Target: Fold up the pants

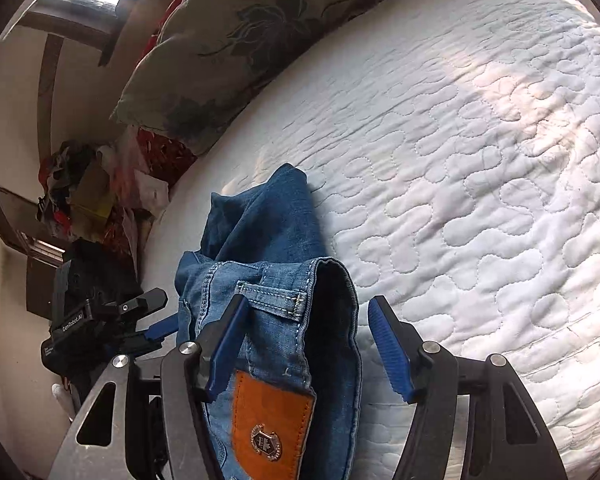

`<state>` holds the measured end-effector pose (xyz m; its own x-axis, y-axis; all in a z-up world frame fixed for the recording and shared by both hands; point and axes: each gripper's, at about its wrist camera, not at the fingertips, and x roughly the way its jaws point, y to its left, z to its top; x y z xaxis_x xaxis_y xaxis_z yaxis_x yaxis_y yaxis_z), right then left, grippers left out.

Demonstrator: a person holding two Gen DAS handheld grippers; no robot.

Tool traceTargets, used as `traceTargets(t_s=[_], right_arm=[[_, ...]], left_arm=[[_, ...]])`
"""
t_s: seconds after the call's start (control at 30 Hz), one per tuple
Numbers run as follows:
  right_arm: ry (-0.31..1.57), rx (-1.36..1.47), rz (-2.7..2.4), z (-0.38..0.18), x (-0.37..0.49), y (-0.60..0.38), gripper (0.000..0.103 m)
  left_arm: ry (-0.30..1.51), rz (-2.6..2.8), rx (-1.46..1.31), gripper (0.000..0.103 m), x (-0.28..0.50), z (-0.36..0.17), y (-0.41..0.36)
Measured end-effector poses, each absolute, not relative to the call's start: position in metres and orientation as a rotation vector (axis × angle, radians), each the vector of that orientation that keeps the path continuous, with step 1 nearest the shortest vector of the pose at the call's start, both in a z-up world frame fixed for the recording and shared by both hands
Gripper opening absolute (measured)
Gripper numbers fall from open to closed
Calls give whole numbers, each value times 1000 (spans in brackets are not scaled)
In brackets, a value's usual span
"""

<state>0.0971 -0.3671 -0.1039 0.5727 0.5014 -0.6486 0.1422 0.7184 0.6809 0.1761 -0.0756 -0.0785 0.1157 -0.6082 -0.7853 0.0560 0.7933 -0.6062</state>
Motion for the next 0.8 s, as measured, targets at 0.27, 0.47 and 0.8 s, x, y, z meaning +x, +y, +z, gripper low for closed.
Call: traceTargets(t_s=[0.27, 0.47, 0.8], right_arm=[[826, 606, 341, -41, 144, -344, 10], [993, 658, 231, -108, 156, -347, 20], [941, 732, 279, -92, 66, -361, 35]], left_arm=[[1220, -498, -559, 20, 184, -42, -65], [1286, -490, -500, 25, 203, -64, -65], [1276, -526, -505, 55, 129, -49, -45]])
